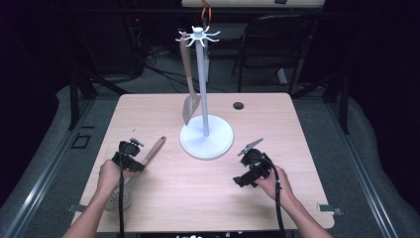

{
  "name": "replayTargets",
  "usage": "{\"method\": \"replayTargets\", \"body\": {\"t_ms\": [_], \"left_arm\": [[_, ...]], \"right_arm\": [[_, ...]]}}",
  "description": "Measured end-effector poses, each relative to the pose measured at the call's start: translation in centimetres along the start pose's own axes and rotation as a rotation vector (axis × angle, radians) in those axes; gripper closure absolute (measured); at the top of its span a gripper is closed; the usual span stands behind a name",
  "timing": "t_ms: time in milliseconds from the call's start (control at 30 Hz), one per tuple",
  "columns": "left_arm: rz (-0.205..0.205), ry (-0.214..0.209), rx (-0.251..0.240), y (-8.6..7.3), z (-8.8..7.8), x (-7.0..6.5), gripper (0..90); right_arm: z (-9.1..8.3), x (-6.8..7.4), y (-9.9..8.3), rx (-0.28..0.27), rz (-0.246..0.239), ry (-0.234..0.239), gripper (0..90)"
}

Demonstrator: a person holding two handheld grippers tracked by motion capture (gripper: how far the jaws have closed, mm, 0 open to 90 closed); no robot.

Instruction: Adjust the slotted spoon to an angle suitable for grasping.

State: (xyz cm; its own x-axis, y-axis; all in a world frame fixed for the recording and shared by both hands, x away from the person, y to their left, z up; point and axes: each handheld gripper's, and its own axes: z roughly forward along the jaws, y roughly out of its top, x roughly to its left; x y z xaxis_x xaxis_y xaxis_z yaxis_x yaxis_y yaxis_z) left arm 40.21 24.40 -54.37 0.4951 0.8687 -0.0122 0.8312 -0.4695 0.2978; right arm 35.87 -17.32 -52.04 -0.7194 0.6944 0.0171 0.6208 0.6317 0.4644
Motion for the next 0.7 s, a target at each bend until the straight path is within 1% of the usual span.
{"method": "replayTargets", "body": {"t_ms": [33,100,133,167,400,467,533,567,667,700], "left_arm": [[0.011,0.007,0.011,0.1,0.1,0.0,71.1],[0.015,0.022,0.020,0.4,0.3,-0.2,70.7],[0.016,0.026,0.024,0.6,0.4,-0.3,70.7],[0.017,0.026,0.026,0.7,0.5,-0.3,70.8],[0.029,0.053,0.044,1.3,0.8,-0.5,73.8],[0.035,0.053,0.050,1.4,0.8,-0.5,74.0],[0.033,0.055,0.047,1.4,0.9,-0.5,74.0],[0.029,0.050,0.051,1.4,0.8,-0.5,74.0],[0.033,0.050,0.050,1.4,0.8,-0.5,74.5],[0.033,0.050,0.048,1.4,0.8,-0.5,74.8]], "right_arm": [[0.0,0.0,0.0,-0.005,-0.003,-0.001,9.4],[0.0,0.0,0.0,-0.005,0.003,-0.001,9.4],[0.0,0.0,0.0,-0.005,-0.003,-0.002,9.4],[0.0,0.0,0.0,0.008,0.002,-0.002,9.4],[0.2,0.0,0.0,-0.002,0.001,-0.004,9.5],[0.1,0.0,0.0,0.006,0.002,-0.004,9.5],[0.0,-0.1,0.0,0.004,0.002,-0.008,9.6],[0.0,-0.1,0.0,0.004,0.002,-0.008,9.6],[0.1,0.0,0.0,0.007,0.003,-0.005,9.8],[0.2,0.0,0.0,-0.002,0.001,-0.005,9.8]]}}
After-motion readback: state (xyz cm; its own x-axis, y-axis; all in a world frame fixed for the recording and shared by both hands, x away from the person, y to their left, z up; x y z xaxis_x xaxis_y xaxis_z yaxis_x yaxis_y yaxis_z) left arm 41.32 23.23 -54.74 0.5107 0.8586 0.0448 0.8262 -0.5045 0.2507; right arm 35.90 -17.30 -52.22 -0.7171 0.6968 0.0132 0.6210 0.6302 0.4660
